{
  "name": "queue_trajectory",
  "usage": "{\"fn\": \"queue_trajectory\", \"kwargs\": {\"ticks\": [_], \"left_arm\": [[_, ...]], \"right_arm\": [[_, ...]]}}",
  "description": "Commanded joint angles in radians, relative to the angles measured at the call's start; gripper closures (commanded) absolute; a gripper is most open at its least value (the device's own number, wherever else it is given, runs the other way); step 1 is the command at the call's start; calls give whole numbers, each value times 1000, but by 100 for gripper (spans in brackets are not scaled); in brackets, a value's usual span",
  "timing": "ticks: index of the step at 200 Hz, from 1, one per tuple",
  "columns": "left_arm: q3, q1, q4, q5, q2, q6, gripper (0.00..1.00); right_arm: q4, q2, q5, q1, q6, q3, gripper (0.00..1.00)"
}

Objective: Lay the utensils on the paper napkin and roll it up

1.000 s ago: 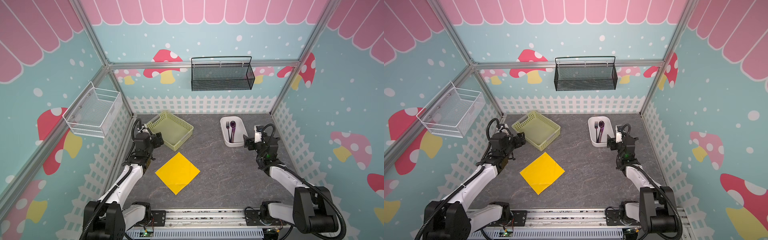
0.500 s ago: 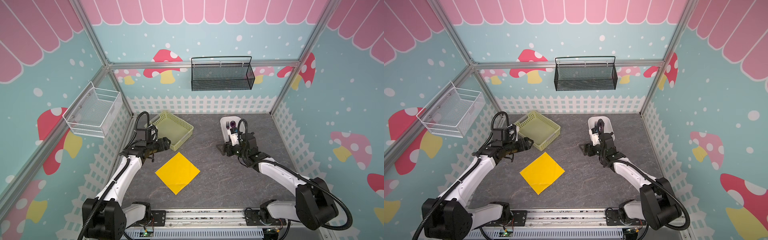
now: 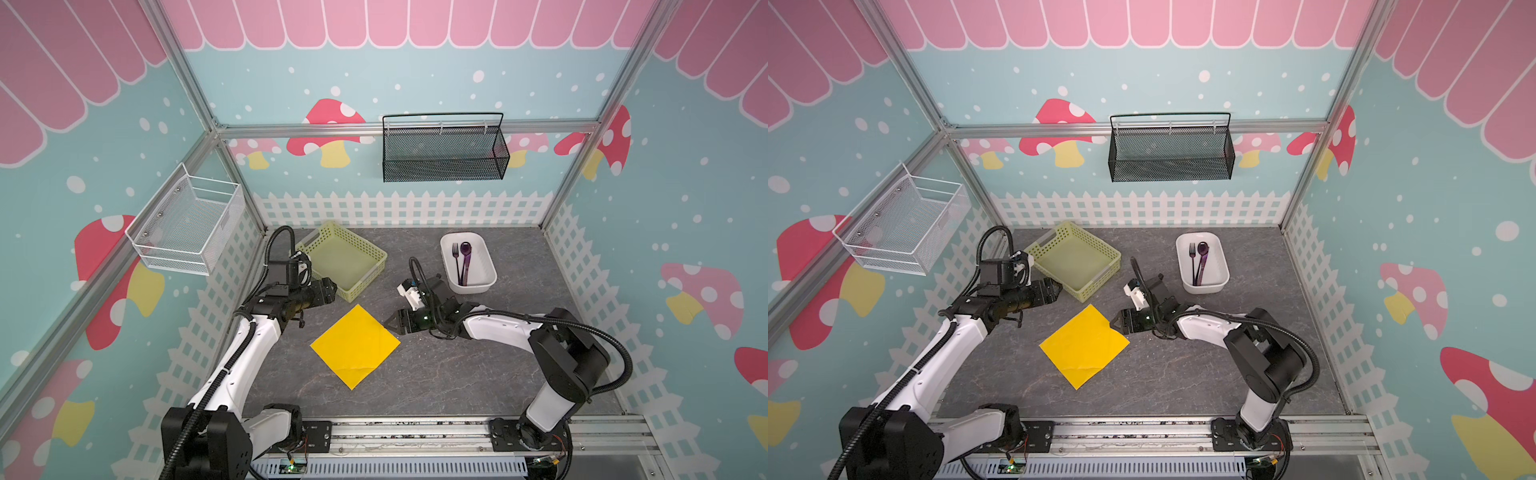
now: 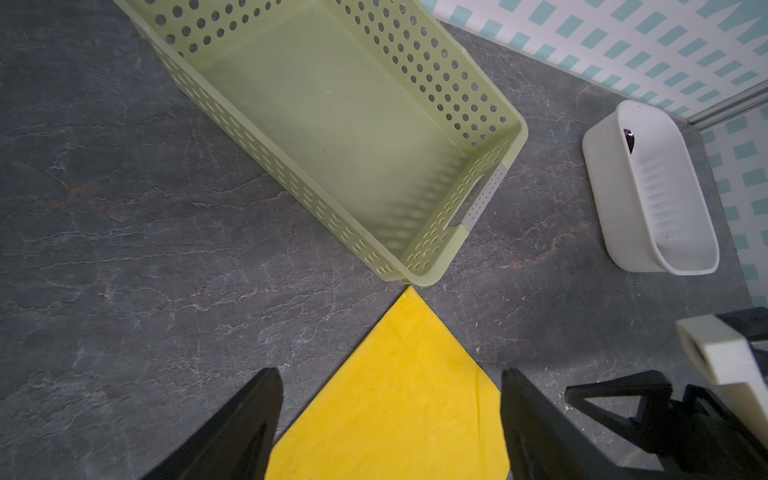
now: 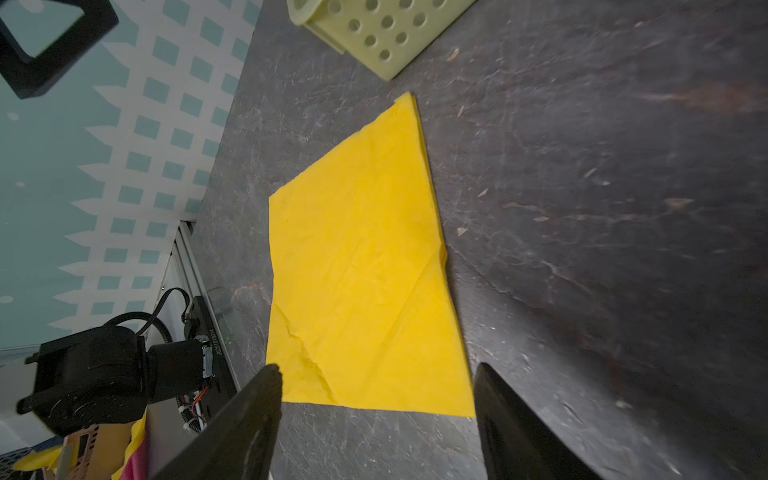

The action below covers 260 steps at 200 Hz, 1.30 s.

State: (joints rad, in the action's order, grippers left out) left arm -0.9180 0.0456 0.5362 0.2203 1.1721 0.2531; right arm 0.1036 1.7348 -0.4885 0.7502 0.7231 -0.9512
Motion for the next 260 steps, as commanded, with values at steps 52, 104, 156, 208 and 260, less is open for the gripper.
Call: {"fn": "queue_trajectory", "kwargs": {"ticks": [52,104,156,208,260], "left_arm": [[21,-38,-15,34,-20,-8,15],[22,-51,-13,29,-28,-10,15],[30,-53,-12,-6,-41,-14,15],[28,-53,-10,-19,-41,-20,15],[28,-53,-12,-22,-27,-27,16]], "right_arm": [[40,195,-39,106,137,-115,26],[-62,240,-1,115,104,-144,25],[-240,204,94,97,28,-121,23],[-259,81,82,8,-58,29,22],[-322,-10,57,-142,-206,126,22]]}}
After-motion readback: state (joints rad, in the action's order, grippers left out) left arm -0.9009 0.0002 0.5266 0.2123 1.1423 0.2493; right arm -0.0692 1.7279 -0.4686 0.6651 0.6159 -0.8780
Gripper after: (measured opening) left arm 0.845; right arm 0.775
